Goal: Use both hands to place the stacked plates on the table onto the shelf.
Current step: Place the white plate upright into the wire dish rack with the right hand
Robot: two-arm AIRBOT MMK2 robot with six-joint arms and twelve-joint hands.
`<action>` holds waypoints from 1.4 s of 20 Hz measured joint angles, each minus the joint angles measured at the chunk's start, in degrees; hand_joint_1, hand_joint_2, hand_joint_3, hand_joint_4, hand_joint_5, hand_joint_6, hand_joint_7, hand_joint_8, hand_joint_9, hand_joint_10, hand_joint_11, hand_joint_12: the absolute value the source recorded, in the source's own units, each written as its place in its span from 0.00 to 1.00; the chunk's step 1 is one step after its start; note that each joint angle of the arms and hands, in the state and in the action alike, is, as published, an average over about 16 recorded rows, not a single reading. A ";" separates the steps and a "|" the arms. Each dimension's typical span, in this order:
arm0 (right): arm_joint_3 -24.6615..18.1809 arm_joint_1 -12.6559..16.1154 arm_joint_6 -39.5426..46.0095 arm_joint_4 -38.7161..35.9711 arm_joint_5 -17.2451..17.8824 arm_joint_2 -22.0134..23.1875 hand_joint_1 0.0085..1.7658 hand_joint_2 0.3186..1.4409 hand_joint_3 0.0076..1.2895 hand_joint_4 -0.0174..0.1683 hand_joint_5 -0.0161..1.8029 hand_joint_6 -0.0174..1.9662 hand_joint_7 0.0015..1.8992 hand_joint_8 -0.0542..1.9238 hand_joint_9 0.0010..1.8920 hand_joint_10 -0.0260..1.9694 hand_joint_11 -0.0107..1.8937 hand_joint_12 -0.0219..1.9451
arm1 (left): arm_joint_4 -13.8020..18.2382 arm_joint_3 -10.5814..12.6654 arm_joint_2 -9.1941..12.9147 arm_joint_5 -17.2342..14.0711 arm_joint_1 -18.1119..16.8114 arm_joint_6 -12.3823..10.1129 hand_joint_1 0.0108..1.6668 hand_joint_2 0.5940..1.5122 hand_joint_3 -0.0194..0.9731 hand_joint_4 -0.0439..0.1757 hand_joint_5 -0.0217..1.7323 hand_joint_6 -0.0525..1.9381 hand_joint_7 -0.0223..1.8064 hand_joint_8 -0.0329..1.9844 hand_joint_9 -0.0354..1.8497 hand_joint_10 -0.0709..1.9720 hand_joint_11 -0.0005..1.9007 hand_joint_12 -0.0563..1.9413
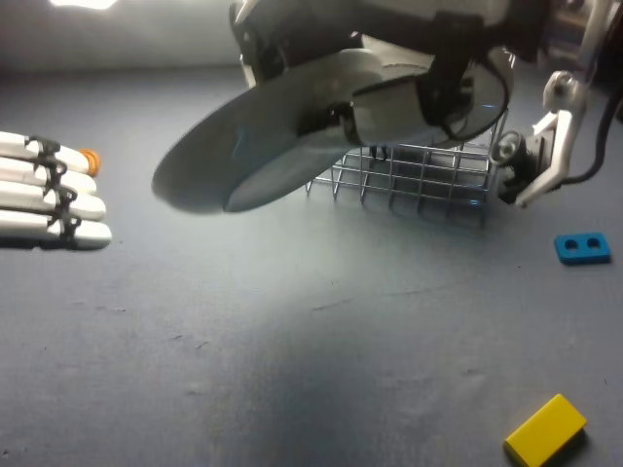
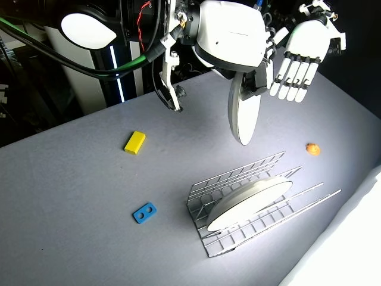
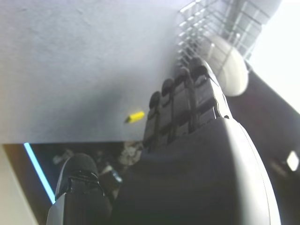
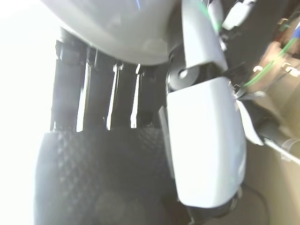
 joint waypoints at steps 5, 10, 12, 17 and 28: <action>1.92 1.04 1.82 4.98 0.50 0.01 0.71 0.62 0.00 0.05 0.45 0.55 0.57 0.51 0.63 0.30 0.50 0.66 | 3.37 -0.29 0.06 -3.54 -1.08 0.41 0.00 0.57 0.04 0.23 0.06 0.03 0.07 0.02 0.08 0.04 0.01 0.15; 3.72 1.56 3.59 9.02 1.06 0.01 0.71 0.62 0.00 0.05 0.45 0.55 0.56 0.51 0.62 0.32 0.48 0.68 | 5.34 -1.91 0.40 -6.49 -3.45 0.85 0.00 0.57 0.04 0.23 0.06 0.03 0.08 0.02 0.08 0.04 0.01 0.16; 4.41 1.74 4.23 10.99 1.39 0.00 0.71 0.62 0.00 0.05 0.45 0.55 0.56 0.51 0.62 0.32 0.47 0.68 | 6.11 -2.79 0.67 -7.55 -4.64 1.03 0.00 0.57 0.04 0.23 0.06 0.03 0.07 0.02 0.08 0.04 0.01 0.16; 5.75 1.91 5.20 15.69 2.27 -0.03 0.71 0.63 0.00 0.05 0.45 0.55 0.56 0.51 0.61 0.32 0.46 0.67 | 8.75 -5.17 1.54 -9.51 -8.35 1.24 0.00 0.57 0.04 0.23 0.06 0.03 0.08 0.02 0.08 0.04 0.01 0.16; 7.52 1.66 5.39 25.69 3.64 -0.60 0.71 0.65 0.00 0.05 0.45 0.55 0.56 0.52 0.59 0.34 0.45 0.67 | 13.72 -8.37 3.27 -12.83 -16.12 1.15 0.00 0.57 0.03 0.23 0.06 0.03 0.07 0.02 0.08 0.04 0.01 0.16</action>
